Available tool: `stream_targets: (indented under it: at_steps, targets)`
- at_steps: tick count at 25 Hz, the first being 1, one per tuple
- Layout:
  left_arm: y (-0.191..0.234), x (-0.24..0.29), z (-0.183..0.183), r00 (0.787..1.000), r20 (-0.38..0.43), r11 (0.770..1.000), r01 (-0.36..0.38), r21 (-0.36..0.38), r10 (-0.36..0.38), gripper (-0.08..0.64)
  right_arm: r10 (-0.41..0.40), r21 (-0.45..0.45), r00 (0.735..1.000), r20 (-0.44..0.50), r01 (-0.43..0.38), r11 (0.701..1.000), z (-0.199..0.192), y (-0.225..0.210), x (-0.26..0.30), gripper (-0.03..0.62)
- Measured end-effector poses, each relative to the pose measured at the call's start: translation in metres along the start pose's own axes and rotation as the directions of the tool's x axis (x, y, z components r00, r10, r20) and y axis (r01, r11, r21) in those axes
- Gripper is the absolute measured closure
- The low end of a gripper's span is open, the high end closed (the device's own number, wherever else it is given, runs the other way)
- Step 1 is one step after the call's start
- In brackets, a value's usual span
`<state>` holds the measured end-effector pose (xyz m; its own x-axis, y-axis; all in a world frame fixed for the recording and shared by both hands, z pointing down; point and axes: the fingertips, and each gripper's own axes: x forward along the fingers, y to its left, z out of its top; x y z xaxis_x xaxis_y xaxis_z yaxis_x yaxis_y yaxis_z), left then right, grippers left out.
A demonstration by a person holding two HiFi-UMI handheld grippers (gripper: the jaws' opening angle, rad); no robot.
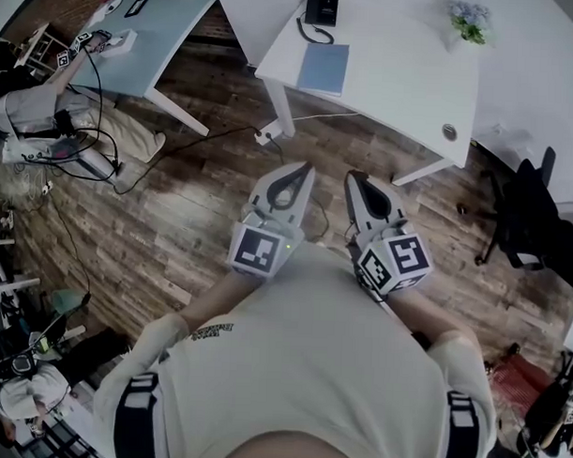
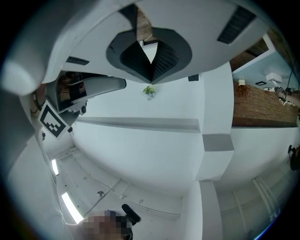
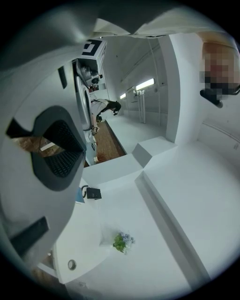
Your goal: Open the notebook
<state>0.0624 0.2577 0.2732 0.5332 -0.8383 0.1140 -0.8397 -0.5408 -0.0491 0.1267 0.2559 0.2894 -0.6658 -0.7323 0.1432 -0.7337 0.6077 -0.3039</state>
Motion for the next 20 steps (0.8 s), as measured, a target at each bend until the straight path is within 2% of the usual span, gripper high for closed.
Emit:
stream_targets:
  at_steps: [12, 20]
  targets:
    - [0.009, 0.032, -0.007, 1.000, 0.004, 1.000, 0.011, 0.017, -0.011, 0.557, -0.011, 0.004, 1.000, 0.024, 0.011, 1.000, 0.002, -0.030, 0.020, 0.589]
    - [0.037, 0.057, -0.009, 1.000, -0.010, 1.000, 0.024, 0.006, -0.024, 0.557, -0.031, 0.016, 0.999, 0.005, 0.031, 0.999, 0.007, -0.047, 0.051, 0.589]
